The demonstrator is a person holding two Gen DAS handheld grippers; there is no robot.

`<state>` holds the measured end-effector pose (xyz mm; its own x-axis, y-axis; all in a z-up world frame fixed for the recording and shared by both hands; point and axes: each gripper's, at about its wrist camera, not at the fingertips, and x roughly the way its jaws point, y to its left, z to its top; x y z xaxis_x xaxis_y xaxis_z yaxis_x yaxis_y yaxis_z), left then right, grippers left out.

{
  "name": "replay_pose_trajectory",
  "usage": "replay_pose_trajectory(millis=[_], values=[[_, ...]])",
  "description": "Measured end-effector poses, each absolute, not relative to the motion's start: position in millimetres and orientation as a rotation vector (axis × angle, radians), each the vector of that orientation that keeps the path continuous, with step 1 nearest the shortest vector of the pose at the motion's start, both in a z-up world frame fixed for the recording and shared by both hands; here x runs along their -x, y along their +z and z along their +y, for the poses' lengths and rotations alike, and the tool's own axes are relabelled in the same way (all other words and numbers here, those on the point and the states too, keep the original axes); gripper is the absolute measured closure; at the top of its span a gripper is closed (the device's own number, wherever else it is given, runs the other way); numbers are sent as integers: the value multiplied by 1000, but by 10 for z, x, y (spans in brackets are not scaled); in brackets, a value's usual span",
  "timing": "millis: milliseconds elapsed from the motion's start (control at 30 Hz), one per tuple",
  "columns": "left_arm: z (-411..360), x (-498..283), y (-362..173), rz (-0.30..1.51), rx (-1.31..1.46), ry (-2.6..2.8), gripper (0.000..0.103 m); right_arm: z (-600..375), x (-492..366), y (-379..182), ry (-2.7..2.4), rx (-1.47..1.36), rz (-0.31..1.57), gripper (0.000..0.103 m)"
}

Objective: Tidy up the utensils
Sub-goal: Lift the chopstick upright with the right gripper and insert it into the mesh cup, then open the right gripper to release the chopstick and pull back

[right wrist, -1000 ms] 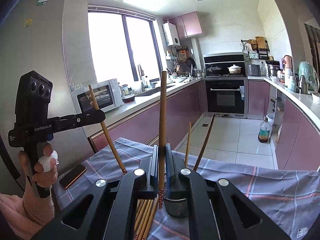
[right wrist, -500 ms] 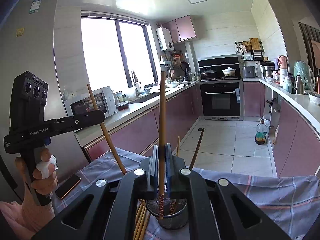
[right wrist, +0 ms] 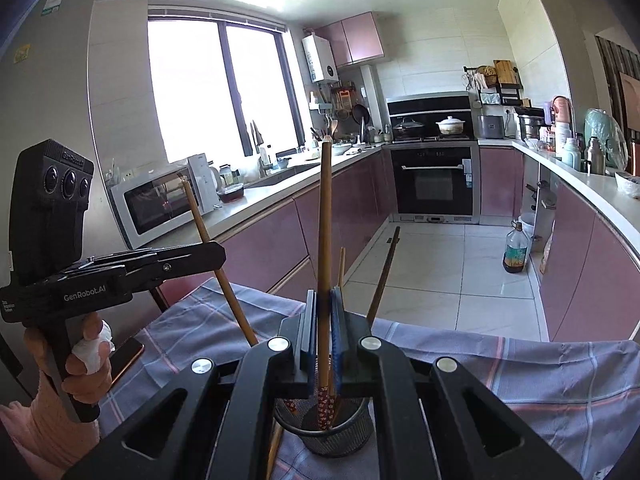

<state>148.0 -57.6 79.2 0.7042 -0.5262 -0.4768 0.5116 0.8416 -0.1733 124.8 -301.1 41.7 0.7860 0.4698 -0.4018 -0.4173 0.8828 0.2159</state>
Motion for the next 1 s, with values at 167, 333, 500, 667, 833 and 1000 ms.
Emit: replay_pose_trajectory(millis=[167, 333, 500, 667, 833, 1000], values=[[-595, -1536, 632, 589, 8, -584, 96, -2967, -1333, 255, 476, -111, 533, 98], [-637, -1687, 472, 653, -6, -586, 96, -2941, -1433, 103, 469, -106, 607, 97], [-639, -1855, 334, 692, 3, -573, 96, -2951, -1539, 2, 444, -126, 651, 95], [-572, -1974, 286, 694, 25, -555, 96, -2996, -1551, -21, 430, -150, 648, 92], [-527, -1952, 237, 683, 23, -540, 93, -3008, -1502, -10, 435, -151, 636, 84], [-435, -1882, 169, 679, 32, -506, 91, -2987, -1426, -18, 447, -149, 623, 76]])
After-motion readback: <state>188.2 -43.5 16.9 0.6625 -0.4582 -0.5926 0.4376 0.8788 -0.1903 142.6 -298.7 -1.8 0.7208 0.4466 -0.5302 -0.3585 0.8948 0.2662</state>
